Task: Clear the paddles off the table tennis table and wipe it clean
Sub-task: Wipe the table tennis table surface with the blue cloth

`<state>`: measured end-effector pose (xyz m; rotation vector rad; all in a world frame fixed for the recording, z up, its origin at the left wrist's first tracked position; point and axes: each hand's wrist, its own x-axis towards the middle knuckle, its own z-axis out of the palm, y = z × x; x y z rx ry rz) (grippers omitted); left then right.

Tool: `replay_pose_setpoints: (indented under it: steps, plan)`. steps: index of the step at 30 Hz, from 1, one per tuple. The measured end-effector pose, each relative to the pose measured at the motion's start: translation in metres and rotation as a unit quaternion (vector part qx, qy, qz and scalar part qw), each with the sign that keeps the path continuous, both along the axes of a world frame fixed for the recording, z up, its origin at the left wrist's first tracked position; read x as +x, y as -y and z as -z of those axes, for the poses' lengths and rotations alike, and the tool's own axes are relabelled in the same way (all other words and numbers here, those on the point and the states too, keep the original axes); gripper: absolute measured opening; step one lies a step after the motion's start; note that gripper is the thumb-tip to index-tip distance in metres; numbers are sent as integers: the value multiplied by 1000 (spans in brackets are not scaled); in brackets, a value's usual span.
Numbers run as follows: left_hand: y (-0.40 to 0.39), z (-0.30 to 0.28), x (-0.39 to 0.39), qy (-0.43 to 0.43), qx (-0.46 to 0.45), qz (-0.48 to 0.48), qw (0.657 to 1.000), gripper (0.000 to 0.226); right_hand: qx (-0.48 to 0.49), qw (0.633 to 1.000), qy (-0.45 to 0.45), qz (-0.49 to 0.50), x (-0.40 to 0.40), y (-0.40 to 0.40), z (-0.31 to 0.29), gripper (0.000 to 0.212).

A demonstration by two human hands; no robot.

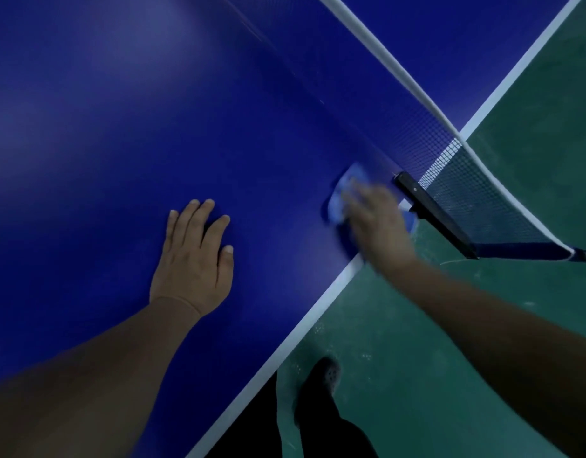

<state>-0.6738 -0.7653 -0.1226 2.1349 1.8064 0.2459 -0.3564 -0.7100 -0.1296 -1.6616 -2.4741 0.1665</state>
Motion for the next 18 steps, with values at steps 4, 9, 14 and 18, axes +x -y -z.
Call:
replay_pose_setpoints:
  steps: [4, 9, 14, 18]
  plan:
    - [0, 0, 0, 7, 4, 0, 1000, 54, 25, 987, -10, 161, -59, -29, -3, 48]
    - [1, 2, -1, 12, 7, -3, 1000, 55, -43, 998, -29, -28, -88, 60, -3, 48]
    - [1, 2, -1, 19, 1, -1, 1000, 55, -43, 975, -23, 218, -31, 13, -6, 50]
    - [0, 2, -3, 43, 0, -5, 999, 54, -37, 952, -24, 304, -34, -25, -6, 48]
